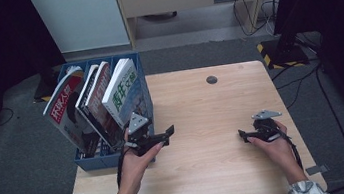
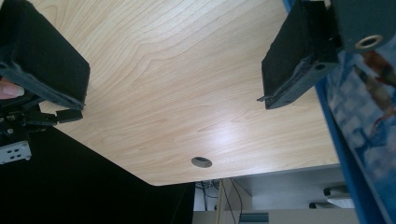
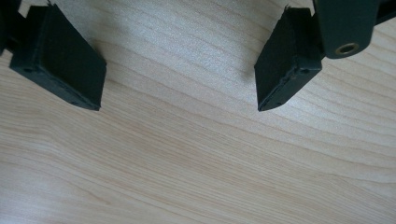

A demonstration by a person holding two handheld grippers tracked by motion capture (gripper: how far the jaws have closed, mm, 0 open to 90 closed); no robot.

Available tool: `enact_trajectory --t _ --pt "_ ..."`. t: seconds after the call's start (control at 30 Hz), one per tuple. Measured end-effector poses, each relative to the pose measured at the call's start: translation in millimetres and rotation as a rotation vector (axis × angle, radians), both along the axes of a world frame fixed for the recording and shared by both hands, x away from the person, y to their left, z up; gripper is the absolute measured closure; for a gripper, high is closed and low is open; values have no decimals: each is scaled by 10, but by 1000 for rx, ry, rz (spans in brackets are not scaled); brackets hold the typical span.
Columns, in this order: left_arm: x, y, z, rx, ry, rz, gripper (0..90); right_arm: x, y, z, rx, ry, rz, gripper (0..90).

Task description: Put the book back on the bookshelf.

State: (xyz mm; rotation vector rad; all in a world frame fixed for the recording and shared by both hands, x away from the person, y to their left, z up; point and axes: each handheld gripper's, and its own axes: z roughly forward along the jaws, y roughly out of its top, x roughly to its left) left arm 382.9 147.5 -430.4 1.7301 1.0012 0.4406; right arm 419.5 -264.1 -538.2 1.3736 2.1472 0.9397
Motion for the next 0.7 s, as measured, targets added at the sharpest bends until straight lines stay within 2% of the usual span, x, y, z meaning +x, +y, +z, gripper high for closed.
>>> enact_trajectory --t 0.4,0.7 --pt "59 -106 -20 20 11 -21 60 1 -1 1 -2 0 2 165" --pt "123 -291 -24 30 19 -62 60 1 -1 1 -2 0 2 165"
